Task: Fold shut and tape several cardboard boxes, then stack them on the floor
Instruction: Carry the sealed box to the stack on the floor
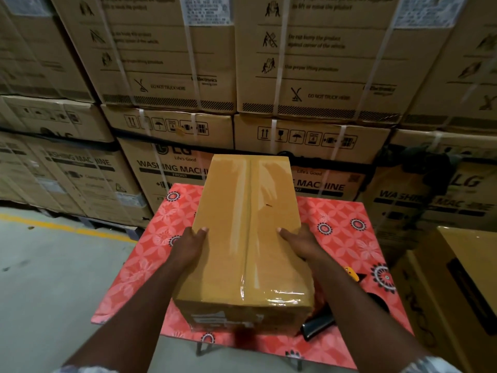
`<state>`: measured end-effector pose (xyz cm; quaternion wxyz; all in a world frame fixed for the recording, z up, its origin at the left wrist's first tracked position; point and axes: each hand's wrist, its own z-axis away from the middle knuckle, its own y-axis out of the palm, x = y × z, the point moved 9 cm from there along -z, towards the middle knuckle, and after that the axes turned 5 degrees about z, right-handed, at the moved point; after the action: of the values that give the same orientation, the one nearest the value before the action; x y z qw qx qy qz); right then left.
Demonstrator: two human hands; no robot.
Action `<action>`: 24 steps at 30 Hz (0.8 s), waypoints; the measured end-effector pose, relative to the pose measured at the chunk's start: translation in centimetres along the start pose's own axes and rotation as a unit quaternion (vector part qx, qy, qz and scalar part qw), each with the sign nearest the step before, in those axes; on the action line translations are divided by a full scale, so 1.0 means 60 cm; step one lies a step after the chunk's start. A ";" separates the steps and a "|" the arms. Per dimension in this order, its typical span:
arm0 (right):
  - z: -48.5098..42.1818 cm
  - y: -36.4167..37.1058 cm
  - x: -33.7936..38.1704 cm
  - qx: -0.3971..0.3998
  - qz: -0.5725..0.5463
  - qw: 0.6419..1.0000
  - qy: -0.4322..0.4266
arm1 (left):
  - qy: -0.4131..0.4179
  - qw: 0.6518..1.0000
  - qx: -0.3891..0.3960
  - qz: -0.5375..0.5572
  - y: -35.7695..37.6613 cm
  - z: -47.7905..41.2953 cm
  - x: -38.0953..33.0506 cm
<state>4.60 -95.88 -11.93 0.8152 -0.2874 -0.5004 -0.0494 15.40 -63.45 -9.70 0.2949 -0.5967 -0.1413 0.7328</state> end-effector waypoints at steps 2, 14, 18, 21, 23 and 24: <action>-0.023 0.001 0.001 0.034 -0.038 0.999 0.009 | 0.008 1.000 0.003 0.008 0.001 -0.031 -0.015; -0.090 0.014 0.022 0.116 -0.175 0.977 0.036 | -0.012 0.946 0.159 0.282 0.041 -0.122 -0.039; -0.101 0.013 0.030 0.109 -0.196 0.974 0.023 | -0.052 0.913 0.171 0.367 0.053 -0.133 -0.045; -0.099 0.014 0.034 0.105 -0.208 0.972 0.030 | -0.047 0.912 0.172 0.370 0.055 -0.144 -0.047; -0.097 0.015 0.043 0.111 -0.212 0.970 0.036 | -0.037 0.905 0.191 0.377 0.053 -0.150 -0.057; -0.096 0.013 0.051 0.112 -0.211 0.970 0.036 | -0.031 0.904 0.196 0.379 0.051 -0.157 -0.063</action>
<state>10.92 -97.59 -11.62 0.8308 -0.0802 -0.5226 -0.1736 24.04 -69.49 -10.79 0.1012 -0.5122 0.2335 0.8203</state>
